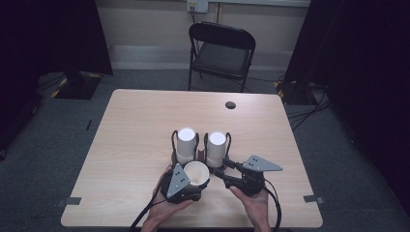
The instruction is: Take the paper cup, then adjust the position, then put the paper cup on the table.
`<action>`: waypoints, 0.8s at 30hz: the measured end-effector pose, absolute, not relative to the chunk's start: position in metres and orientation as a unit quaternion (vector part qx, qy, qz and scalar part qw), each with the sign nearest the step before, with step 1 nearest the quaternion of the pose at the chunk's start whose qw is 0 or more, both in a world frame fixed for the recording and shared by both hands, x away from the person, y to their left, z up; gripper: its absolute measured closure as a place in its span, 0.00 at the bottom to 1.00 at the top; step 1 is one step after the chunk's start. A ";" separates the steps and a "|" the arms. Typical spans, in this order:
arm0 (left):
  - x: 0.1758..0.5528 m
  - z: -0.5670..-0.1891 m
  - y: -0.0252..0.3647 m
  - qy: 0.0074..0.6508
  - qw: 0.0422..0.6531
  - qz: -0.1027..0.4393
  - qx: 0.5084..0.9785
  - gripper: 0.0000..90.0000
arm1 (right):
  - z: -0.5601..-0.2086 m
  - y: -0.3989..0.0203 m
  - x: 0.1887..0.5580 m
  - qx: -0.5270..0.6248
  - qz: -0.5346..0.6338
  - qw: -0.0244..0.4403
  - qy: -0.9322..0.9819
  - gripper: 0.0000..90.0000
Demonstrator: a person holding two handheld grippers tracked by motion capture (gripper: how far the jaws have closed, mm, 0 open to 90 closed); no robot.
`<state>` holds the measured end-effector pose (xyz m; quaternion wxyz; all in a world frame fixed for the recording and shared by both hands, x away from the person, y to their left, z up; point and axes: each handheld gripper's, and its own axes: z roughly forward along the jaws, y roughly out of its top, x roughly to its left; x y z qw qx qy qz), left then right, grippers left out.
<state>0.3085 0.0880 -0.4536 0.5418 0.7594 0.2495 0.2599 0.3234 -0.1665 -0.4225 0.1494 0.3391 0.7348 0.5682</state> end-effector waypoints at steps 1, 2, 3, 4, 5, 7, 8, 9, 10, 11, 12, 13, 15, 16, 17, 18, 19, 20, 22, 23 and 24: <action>0.309 -0.453 0.090 0.253 0.544 0.258 0.758 0.27 | -0.424 -0.168 0.323 0.340 0.571 0.155 0.731 0.51; 0.309 -0.453 0.092 0.257 0.546 0.258 0.755 0.27 | -0.425 -0.170 0.322 0.343 0.573 0.161 0.727 0.50; 0.310 -0.452 0.094 0.258 0.545 0.260 0.754 0.27 | -0.427 -0.172 0.322 0.345 0.575 0.166 0.723 0.48; 0.310 -0.452 0.096 0.261 0.547 0.259 0.752 0.27 | -0.428 -0.174 0.321 0.348 0.576 0.171 0.720 0.47; 0.310 -0.451 0.098 0.263 0.548 0.259 0.751 0.27 | -0.429 -0.176 0.320 0.351 0.576 0.180 0.716 0.47; 0.311 -0.450 0.102 0.268 0.547 0.262 0.748 0.27 | -0.432 -0.179 0.319 0.356 0.576 0.188 0.712 0.45; 0.312 -0.450 0.105 0.270 0.548 0.262 0.747 0.27 | -0.434 -0.181 0.319 0.358 0.576 0.191 0.709 0.46; 0.312 -0.450 0.106 0.274 0.550 0.263 0.744 0.27 | -0.436 -0.184 0.318 0.362 0.577 0.189 0.707 0.45; 0.312 -0.450 0.109 0.276 0.548 0.266 0.743 0.27 | -0.438 -0.185 0.318 0.364 0.577 0.191 0.706 0.44; 0.313 -0.450 0.112 0.281 0.547 0.269 0.741 0.27 | -0.440 -0.187 0.317 0.371 0.576 0.200 0.701 0.42; 0.314 -0.450 0.114 0.283 0.547 0.268 0.741 0.27 | -0.441 -0.188 0.316 0.372 0.578 0.204 0.697 0.42; 0.314 -0.450 0.117 0.286 0.547 0.268 0.740 0.27 | -0.442 -0.190 0.315 0.374 0.577 0.209 0.695 0.41; 0.317 -0.451 0.122 0.293 0.545 0.271 0.738 0.27 | -0.444 -0.192 0.312 0.384 0.575 0.233 0.683 0.37; 0.317 -0.451 0.125 0.296 0.545 0.270 0.736 0.27 | -0.445 -0.194 0.311 0.387 0.576 0.237 0.680 0.36; 0.318 -0.451 0.128 0.301 0.545 0.271 0.734 0.27 | -0.445 -0.196 0.311 0.392 0.576 0.244 0.674 0.34; 0.319 -0.451 0.131 0.301 0.545 0.274 0.733 0.27 | -0.446 -0.199 0.310 0.395 0.575 0.254 0.670 0.33; 0.319 -0.450 0.133 0.305 0.547 0.275 0.730 0.27 | -0.446 -0.200 0.309 0.397 0.576 0.255 0.667 0.33; 0.321 -0.449 0.136 0.306 0.548 0.277 0.728 0.27 | -0.447 -0.202 0.309 0.400 0.576 0.258 0.665 0.32; 0.323 -0.448 0.140 0.312 0.549 0.279 0.724 0.27 | -0.450 -0.204 0.308 0.409 0.558 0.268 0.670 0.34; 0.325 -0.447 0.142 0.315 0.552 0.281 0.720 0.27 | -0.451 -0.204 0.308 0.410 0.554 0.270 0.672 0.33; 0.326 -0.446 0.145 0.316 0.551 0.283 0.719 0.27 | -0.453 -0.205 0.308 0.415 0.555 0.270 0.669 0.32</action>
